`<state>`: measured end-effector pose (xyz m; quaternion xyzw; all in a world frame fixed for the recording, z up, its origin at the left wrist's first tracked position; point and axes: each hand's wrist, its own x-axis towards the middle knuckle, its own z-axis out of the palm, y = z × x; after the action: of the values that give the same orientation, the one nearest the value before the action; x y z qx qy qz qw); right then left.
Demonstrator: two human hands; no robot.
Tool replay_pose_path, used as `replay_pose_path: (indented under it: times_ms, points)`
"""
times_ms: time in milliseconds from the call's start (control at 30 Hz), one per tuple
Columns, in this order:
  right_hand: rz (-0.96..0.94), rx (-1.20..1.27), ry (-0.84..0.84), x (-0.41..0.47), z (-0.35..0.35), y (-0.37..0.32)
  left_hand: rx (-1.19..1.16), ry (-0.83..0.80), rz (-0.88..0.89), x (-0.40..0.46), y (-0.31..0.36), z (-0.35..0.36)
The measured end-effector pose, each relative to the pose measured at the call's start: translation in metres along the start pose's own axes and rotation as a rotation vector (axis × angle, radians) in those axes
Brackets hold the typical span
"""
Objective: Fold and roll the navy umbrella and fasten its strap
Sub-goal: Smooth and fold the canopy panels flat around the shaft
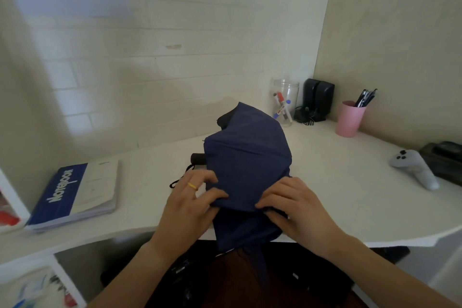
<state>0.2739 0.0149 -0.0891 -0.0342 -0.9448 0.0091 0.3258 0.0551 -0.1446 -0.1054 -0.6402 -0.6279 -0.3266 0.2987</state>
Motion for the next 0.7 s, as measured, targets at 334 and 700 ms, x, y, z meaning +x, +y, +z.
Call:
replay_pose_path:
  times_ms: [334, 700]
  points:
    - [0.017, -0.009, -0.116, -0.019, -0.016, 0.018, -0.225, -0.366, 0.105, -0.003, 0.0, -0.007]
    - [0.045, 0.082, -0.098, 0.005, -0.011, 0.013, -0.163, -0.568, 0.233, 0.004, 0.02, -0.013]
